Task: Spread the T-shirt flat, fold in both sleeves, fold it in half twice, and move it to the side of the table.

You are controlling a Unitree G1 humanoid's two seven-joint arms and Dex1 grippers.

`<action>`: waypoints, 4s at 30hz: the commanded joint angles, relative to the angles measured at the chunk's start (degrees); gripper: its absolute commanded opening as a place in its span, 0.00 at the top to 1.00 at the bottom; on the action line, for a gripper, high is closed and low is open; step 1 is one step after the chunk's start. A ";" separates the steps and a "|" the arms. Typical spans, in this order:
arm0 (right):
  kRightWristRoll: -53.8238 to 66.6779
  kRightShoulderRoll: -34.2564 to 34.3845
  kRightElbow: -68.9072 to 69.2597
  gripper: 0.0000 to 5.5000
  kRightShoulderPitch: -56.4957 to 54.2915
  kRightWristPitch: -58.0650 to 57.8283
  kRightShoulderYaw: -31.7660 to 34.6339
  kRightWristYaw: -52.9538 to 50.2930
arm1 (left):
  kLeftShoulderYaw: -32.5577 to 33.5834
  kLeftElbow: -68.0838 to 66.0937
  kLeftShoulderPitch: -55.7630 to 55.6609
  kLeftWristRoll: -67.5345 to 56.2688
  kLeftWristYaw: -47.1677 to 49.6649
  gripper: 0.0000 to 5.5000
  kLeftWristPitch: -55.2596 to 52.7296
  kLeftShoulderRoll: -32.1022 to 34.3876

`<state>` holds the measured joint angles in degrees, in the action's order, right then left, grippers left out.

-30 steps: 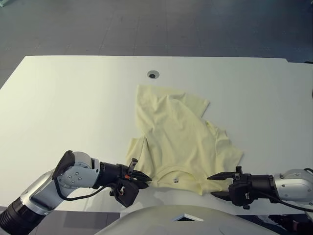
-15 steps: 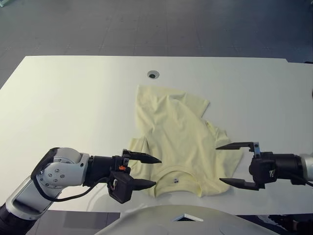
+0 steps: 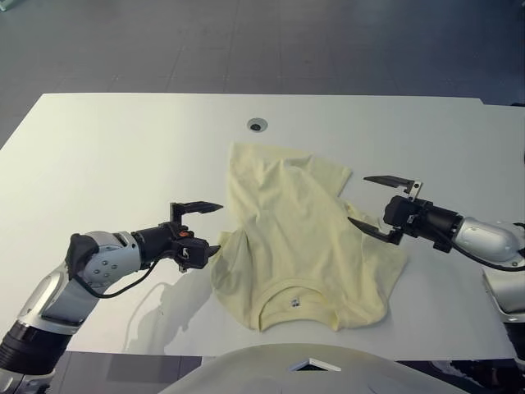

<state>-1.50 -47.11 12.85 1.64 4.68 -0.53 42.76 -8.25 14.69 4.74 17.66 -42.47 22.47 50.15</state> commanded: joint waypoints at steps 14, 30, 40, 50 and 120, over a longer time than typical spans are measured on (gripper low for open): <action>-10.46 9.44 -23.53 0.02 -16.61 5.47 -8.17 -7.89 | -6.67 -19.60 -8.48 2.27 2.95 0.02 8.04 -4.65; -17.42 15.43 -53.15 0.02 -32.55 14.46 -12.75 -16.41 | -5.26 -15.51 -3.50 1.84 3.12 0.02 6.73 -1.97; -26.25 15.16 -68.85 0.02 -40.72 15.82 -18.21 -25.34 | -1.30 -11.43 0.35 1.74 4.30 0.02 4.69 0.67; -29.92 16.68 -80.16 0.02 -48.85 19.13 -21.18 -30.72 | 2.32 -7.13 7.42 3.86 5.79 0.02 0.61 2.17; 3.49 -4.16 18.73 0.02 23.72 -3.53 14.69 -0.41 | -3.61 -53.91 -38.81 1.23 12.69 0.02 10.26 -23.54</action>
<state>0.41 -47.38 20.50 16.70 5.39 9.05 37.10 -6.11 -21.64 -23.65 12.98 -33.74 25.49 31.76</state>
